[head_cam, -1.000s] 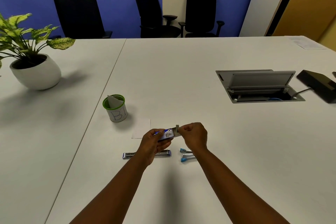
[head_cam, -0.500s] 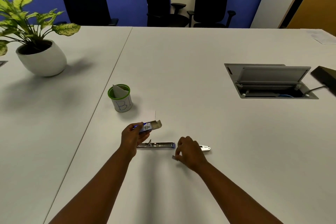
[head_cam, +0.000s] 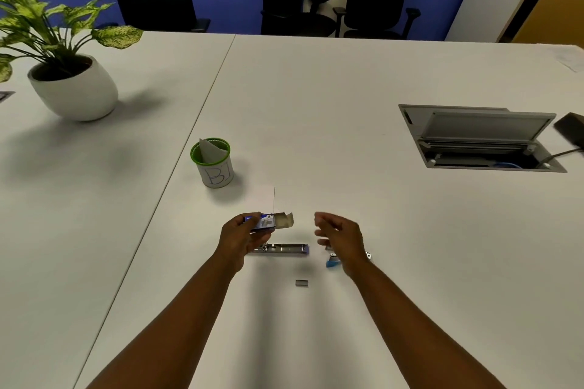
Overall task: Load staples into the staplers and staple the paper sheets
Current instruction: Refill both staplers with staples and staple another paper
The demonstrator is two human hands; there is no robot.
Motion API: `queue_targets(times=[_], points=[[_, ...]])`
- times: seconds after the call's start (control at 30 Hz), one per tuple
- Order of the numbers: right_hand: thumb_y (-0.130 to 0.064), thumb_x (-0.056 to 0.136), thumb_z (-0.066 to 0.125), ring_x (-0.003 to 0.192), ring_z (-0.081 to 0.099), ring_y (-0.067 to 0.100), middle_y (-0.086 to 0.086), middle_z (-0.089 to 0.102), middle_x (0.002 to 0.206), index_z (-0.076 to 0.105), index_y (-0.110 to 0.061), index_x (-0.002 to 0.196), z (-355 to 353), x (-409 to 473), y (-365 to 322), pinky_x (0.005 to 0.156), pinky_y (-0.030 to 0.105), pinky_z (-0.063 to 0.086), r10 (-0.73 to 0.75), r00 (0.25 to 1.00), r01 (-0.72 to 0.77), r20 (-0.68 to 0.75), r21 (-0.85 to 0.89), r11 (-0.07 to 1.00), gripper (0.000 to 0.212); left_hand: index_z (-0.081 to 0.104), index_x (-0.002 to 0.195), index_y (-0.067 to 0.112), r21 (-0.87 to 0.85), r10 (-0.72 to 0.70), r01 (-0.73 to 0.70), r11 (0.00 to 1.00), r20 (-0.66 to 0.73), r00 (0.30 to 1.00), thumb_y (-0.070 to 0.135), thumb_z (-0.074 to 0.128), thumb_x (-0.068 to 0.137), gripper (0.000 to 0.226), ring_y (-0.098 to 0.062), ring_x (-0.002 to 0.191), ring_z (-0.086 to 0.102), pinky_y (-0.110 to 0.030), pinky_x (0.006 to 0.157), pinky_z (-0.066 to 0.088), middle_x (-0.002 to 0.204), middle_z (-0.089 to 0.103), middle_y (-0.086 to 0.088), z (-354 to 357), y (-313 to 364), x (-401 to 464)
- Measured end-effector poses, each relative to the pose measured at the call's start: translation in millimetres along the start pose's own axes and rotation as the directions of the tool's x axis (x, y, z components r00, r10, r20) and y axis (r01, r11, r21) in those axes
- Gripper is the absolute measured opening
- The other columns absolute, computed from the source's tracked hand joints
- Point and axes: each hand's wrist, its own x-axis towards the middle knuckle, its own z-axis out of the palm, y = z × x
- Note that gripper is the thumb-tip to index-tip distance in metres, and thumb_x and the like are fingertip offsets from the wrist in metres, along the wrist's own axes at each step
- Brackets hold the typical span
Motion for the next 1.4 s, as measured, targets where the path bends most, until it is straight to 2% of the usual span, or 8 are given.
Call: queue_targets(times=[0.17,0.3,0.47,0.57,0.9,1.03,1.3,1.4], points=[[0.004,0.077,0.067,0.083,0.064,0.021,0.006,0.065,0.099,0.062,-0.007,0.115,2,-4,-20,0.067,0.018,0.058,-0.036,0.966,0.041,0.256,-0.012,0.999,0.040,0.057,0.101,0.002,-0.011,0.003,-0.002,1.000,0.070,0.998,0.007,0.052,0.092,0.012,-0.019,0.056,0.071,-0.020,0.054,0.058,0.087,0.064,-0.014,17,2,-7],[0.006,0.076,0.068,0.079,0.065,0.021,0.012,0.066,0.105,0.064,-0.006,0.111,3,-10,-20,0.060,0.015,0.056,-0.085,0.981,0.082,0.172,0.023,0.996,0.038,0.061,0.093,0.005,0.016,0.000,-0.002,1.000,0.115,0.993,0.004,0.051,0.091,0.010,-0.021,0.059,0.071,-0.020,0.053,0.057,0.086,0.066,-0.014,26,5,-12],[0.008,0.078,0.064,0.074,0.067,0.015,0.005,0.065,0.095,0.064,-0.014,0.107,5,-14,-23,0.056,0.016,0.056,-0.123,0.984,0.119,0.128,0.037,0.992,0.036,0.061,0.096,0.006,0.088,0.006,-0.023,0.996,0.185,0.983,0.007,0.057,0.088,0.008,-0.021,0.065,0.072,-0.021,0.056,0.058,0.091,0.066,-0.015,31,4,-15],[0.003,0.079,0.066,0.074,0.068,0.012,0.004,0.066,0.093,0.063,-0.019,0.098,3,-16,-25,0.056,0.017,0.056,-0.133,0.979,0.131,0.152,0.023,0.991,0.029,0.060,0.100,0.005,0.125,0.012,-0.037,0.991,0.192,0.981,0.009,0.058,0.088,0.013,-0.026,0.076,0.070,-0.022,0.059,0.059,0.094,0.066,-0.016,32,3,-16],[-0.002,0.073,0.073,0.079,0.068,0.017,0.006,0.069,0.090,0.066,-0.004,0.108,-7,-14,-31,0.067,0.018,0.058,-0.073,0.967,0.099,0.244,-0.097,0.990,0.035,0.063,0.095,0.007,0.202,-0.016,-0.032,0.979,0.233,0.972,0.009,0.057,0.089,0.008,-0.018,0.064,0.073,-0.021,0.054,0.057,0.087,0.069,-0.014,31,4,-17],[-0.004,0.081,0.066,0.073,0.068,0.016,0.015,0.068,0.096,0.066,0.001,0.105,-1,-17,-31,0.059,0.016,0.057,-0.009,0.991,0.000,0.133,0.066,0.998,0.024,0.062,0.098,0.006,0.207,0.001,-0.051,0.977,0.232,0.973,0.012,0.059,0.088,0.012,-0.018,0.065,0.073,-0.021,0.054,0.057,0.087,0.070,-0.013,33,3,-17],[0.001,0.078,0.067,0.076,0.066,0.024,0.017,0.067,0.085,0.067,0.001,0.093,9,-20,-27,0.053,0.012,0.055,-0.004,0.994,0.004,-0.111,-0.003,1.000,0.015,0.063,0.092,0.009,0.207,0.014,-0.065,0.976,0.240,0.971,0.011,0.059,0.087,0.006,-0.017,0.061,0.072,-0.021,0.053,0.058,0.087,0.068,-0.013,38,-1,-20],[0.000,0.078,0.069,0.071,0.066,0.020,0.014,0.067,0.083,0.068,0.002,0.093,12,-21,-24,0.053,0.012,0.055,-0.004,0.992,0.010,-0.125,0.044,0.999,0.015,0.061,0.102,0.004,0.222,0.013,-0.064,0.973,0.225,0.974,0.012,0.058,0.088,0.017,-0.021,0.069,0.071,-0.022,0.057,0.059,0.096,0.067,-0.019,40,-2,-19]])
